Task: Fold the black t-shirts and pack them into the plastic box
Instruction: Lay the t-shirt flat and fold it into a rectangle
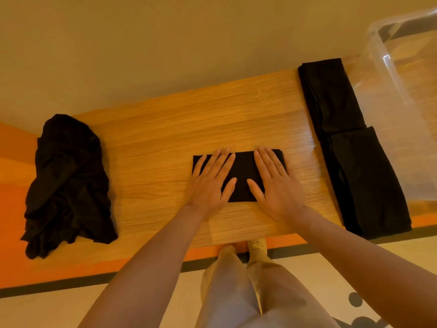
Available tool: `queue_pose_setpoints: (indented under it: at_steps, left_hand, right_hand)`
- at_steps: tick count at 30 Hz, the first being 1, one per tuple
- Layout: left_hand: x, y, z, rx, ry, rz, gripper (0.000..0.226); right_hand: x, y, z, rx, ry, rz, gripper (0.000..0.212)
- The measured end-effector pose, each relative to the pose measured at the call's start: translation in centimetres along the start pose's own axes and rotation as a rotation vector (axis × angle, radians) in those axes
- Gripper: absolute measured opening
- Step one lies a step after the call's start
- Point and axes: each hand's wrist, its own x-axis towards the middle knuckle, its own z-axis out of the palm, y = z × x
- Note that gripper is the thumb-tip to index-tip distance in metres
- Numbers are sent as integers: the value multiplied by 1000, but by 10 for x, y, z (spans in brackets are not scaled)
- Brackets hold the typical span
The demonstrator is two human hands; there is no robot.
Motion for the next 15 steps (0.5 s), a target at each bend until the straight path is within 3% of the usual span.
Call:
queue_pose_setpoints:
  at_steps: [5,11,15]
  left_hand:
    - [12,-5,-5,-60,-48,61,58]
    - [53,-2,-11,-106,-70,202,55]
    - [78,-3,-26,-177,-19,121,48]
  right_hand:
    - [-1,1,-1,24,23,52,68]
    - [-6,4,-6,61,17,262,68]
    - [-1,8,-23,171,58,361,60]
